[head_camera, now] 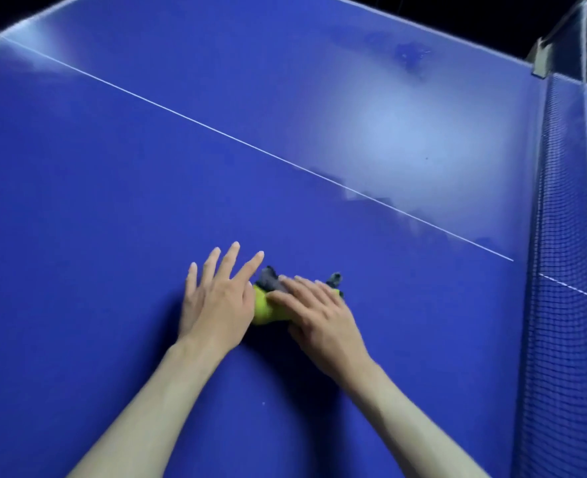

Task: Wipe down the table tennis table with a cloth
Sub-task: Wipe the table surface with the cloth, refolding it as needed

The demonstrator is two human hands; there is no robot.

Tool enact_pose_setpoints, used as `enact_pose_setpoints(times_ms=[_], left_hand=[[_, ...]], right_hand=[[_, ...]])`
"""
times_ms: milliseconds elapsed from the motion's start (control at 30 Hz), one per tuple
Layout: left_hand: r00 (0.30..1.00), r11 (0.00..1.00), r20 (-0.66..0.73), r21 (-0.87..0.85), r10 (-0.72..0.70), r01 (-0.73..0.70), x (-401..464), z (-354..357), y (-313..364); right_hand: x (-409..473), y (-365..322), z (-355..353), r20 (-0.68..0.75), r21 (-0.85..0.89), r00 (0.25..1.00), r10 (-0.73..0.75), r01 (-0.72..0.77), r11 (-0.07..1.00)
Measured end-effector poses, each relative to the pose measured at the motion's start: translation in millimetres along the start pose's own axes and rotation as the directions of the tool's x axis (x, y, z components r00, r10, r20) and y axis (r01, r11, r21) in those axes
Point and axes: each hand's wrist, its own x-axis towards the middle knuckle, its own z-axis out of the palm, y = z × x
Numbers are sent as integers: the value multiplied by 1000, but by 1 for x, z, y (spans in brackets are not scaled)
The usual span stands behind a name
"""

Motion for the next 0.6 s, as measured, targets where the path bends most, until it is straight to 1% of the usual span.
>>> enact_pose_setpoints(times_ms=[33, 67, 100, 133, 167, 233, 267, 300, 333, 367, 400, 433, 467, 500, 533, 567, 600], left_hand=[[999, 1000, 39, 31, 0, -1, 1, 1, 5], [997, 999, 77, 50, 0, -4, 1, 2, 9], [994, 998, 105, 58, 2, -8, 1, 4, 13], [992, 998, 124, 57, 0, -8, 0, 5, 17], [991, 999, 137, 47, 0, -6, 0, 7, 20], [984, 1000, 175, 21, -2, -1, -2, 12, 25], [981, 1000, 193, 15, -11, 8, -4, 15, 26], [979, 1000, 205, 10, -22, 20, -4, 17, 26], [977, 999, 212, -2, -31, 32, -4, 18, 26], [975, 999, 218, -17, -36, 41, -4, 19, 26], [975, 998, 217, -34, -43, 52, -4, 19, 27], [975, 997, 216, -48, -50, 62, -3, 19, 27], [974, 996, 220, -53, -52, 65, -2, 18, 27], [973, 997, 225, -49, -50, 62, -1, 18, 26], [972, 998, 232, -37, -46, 56, 0, 18, 25], [970, 998, 237, -24, -44, 51, -1, 19, 25], [971, 999, 236, -19, -43, 49, -2, 19, 25]], right_hand=[[1, 29, -8, -29, -12, 999, 37, -38, 999], [1, 62, -17, -66, -19, 989, 133, -134, 991], [0, 97, -29, -109, -24, 961, 255, -259, 965], [0, 131, -42, -156, -6, 909, 386, -392, 920], [2, 161, -55, -195, 42, 841, 505, -507, 861], [11, 195, -72, -228, 143, 673, 704, -692, 707], [17, 195, -73, -241, 173, 600, 763, -747, 642], [24, 184, -69, -260, 183, 564, 784, -768, 613], [27, 166, -63, -298, 185, 557, 775, -763, 619], [25, 141, -54, -324, 189, 583, 745, -732, 655], [17, 112, -41, -326, 182, 648, 689, -672, 718], [4, 79, -29, -293, 161, 742, 603, -584, 796], [-12, 46, -19, -227, 137, 840, 494, -474, 870], [-29, 18, -13, -155, 122, 923, 352, -336, 934], [-46, -1, -9, -81, 110, 974, 212, -203, 973], [-60, -5, -7, -30, 87, 995, 90, -87, 992], [-66, 5, -11, -4, 73, 1000, 2, -2, 997]])
